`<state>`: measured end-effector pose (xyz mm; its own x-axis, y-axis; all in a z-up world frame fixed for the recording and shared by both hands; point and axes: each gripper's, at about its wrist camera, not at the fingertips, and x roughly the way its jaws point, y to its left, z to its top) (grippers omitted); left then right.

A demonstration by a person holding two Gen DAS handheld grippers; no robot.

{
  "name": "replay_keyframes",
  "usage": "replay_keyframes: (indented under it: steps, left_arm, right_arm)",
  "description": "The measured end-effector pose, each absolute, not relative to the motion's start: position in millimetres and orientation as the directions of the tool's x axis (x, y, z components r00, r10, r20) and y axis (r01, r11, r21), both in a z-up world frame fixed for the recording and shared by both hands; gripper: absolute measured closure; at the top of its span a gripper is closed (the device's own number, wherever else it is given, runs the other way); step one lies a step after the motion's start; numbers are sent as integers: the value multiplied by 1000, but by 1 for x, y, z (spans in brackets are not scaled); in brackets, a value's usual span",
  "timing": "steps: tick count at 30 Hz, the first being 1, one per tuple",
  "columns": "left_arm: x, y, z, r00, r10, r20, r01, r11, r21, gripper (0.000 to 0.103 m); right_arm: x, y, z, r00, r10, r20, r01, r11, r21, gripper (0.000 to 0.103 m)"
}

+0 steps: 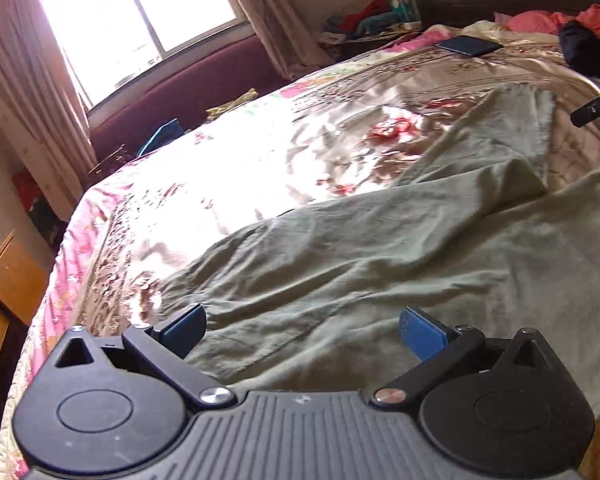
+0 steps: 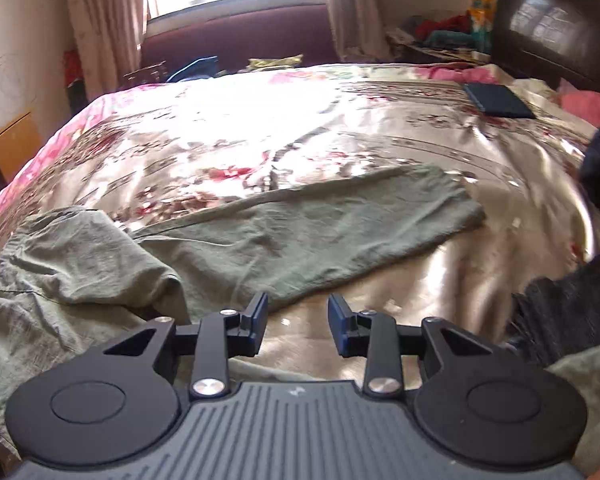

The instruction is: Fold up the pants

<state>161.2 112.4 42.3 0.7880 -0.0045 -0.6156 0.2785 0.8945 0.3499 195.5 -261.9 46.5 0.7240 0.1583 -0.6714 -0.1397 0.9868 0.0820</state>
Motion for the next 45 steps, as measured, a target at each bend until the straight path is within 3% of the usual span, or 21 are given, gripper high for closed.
replay_keyframes:
  steps: [1, 6, 9, 13, 15, 19, 22, 29, 32, 35, 36, 38, 39, 40, 41, 45]
  left_arm:
    - [178, 128, 43, 788, 18, -616, 251, 903, 347, 0]
    - [270, 201, 28, 748, 57, -662, 117, 969, 215, 0]
    - [317, 225, 4, 699, 58, -713, 63, 988, 142, 0]
    - [350, 233, -20, 644, -5, -765, 46, 998, 32, 7]
    - [352, 230, -24, 652, -9, -758, 50, 998, 31, 14]
    - [348, 228, -18, 658, -75, -750, 103, 995, -9, 53]
    - [346, 223, -14, 656, -72, -751, 137, 990, 24, 60]
    - [342, 222, -15, 668, -89, -739, 136, 991, 4, 58]
    - [346, 223, -17, 670, -95, -737, 134, 991, -6, 42]
    - [353, 226, -20, 659, -87, -747, 128, 992, -2, 33]
    - [354, 227, -20, 654, -92, -751, 127, 992, -11, 33]
    - [353, 226, -19, 650, -89, -755, 135, 991, 0, 38]
    - [352, 226, -18, 647, -99, -756, 144, 989, -5, 50]
    - [351, 226, -17, 645, -112, -756, 148, 989, -21, 60]
    - [350, 227, -16, 643, -124, -756, 146, 989, -37, 68]
    - [340, 224, -5, 661, -117, -741, 144, 989, -29, 75]
  right_arm:
    - [219, -238, 42, 702, 200, -684, -217, 974, 63, 63]
    - [305, -154, 19, 611, 296, -735, -405, 914, 31, 62]
    - [337, -126, 4, 591, 311, -745, -444, 896, 22, 62]
    - [363, -111, -15, 574, 298, -763, -499, 866, -38, 62]
    - [367, -116, -19, 571, 291, -768, -520, 852, -64, 60]
    - [367, -133, -15, 560, 295, -774, -568, 817, -100, 58]
    - [363, -134, -10, 541, 299, -786, -637, 756, -150, 58]
    - [357, -123, -8, 434, 327, -839, -760, 633, -146, 58]
    - [365, -114, -18, 416, 329, -848, -781, 607, -147, 42]
    - [377, -108, -31, 383, 329, -863, -789, 603, -121, 37]
    - [380, -108, -32, 382, 333, -862, -778, 619, -105, 39]
    - [377, -107, -30, 381, 337, -861, -768, 633, -92, 67]
    - [373, -108, -28, 373, 339, -864, -764, 641, -79, 92]
    - [371, -109, -26, 367, 330, -870, -749, 660, -66, 101]
    - [368, -111, -24, 364, 323, -874, -736, 674, -57, 101]
    - [350, -118, -6, 426, 293, -856, -697, 710, -104, 102]
